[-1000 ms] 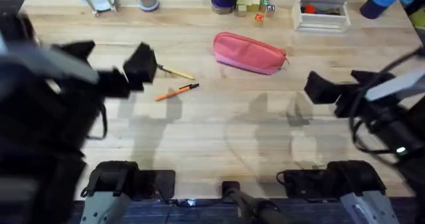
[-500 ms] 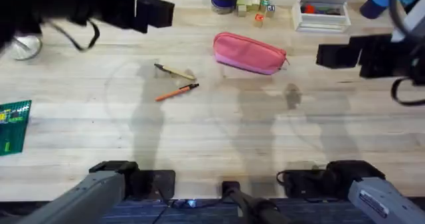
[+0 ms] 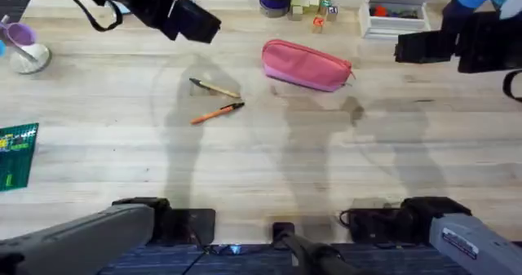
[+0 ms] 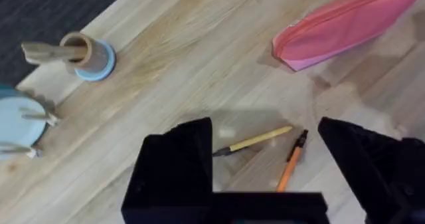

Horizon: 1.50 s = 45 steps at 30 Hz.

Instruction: Unzip the bag, pick up the pens from the table one at a time and place them inside, then zip the bag closed.

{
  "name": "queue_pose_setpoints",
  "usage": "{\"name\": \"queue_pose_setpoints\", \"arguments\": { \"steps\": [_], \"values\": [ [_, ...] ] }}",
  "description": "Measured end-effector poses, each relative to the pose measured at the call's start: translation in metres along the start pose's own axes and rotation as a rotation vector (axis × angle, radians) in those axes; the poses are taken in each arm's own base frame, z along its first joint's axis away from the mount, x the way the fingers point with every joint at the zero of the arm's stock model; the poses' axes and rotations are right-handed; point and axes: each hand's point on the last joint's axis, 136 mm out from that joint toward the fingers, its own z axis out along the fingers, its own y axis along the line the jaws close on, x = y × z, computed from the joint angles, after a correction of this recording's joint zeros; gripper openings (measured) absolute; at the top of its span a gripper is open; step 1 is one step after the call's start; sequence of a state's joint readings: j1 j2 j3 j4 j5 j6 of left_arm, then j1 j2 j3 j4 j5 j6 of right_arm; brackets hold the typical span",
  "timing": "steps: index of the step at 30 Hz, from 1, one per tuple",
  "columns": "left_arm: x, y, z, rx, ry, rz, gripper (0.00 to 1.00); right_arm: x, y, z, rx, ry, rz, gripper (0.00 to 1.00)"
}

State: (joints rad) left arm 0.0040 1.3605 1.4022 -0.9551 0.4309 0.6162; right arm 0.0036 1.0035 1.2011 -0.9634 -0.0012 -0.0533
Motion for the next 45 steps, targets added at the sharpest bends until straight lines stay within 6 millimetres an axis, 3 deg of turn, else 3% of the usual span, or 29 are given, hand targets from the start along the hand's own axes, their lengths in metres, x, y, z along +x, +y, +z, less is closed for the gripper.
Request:
{"name": "queue_pose_setpoints", "arguments": {
  "steps": [7,16,23,33,37,38,45],
  "values": [
    [0.003,-0.02,-0.001,0.102,-0.014,0.214,0.994,0.0,0.0,0.0,0.0,0.001,0.0,0.996],
    [-0.01,-0.038,-0.004,0.184,-0.127,0.458,0.994,0.0,0.0,0.0,0.0,0.002,0.0,0.996],
    [-0.014,-0.05,-0.008,0.238,-0.179,0.498,0.993,0.001,0.0,0.0,0.0,0.003,0.0,0.996],
    [-0.021,-0.045,-0.006,0.217,-0.206,0.53,0.993,0.001,0.0,0.0,0.0,0.003,0.0,0.996],
    [-0.024,-0.039,0.009,0.237,-0.219,0.526,0.993,0.001,0.0,0.0,0.0,0.003,0.0,0.996],
    [-0.023,-0.034,0.027,0.273,-0.228,0.509,0.993,0.001,0.0,0.0,0.0,0.003,0.0,0.996],
    [-0.021,-0.029,0.066,0.369,-0.277,0.465,0.994,0.001,0.0,0.0,0.0,0.003,0.0,0.996]
  ]
}}
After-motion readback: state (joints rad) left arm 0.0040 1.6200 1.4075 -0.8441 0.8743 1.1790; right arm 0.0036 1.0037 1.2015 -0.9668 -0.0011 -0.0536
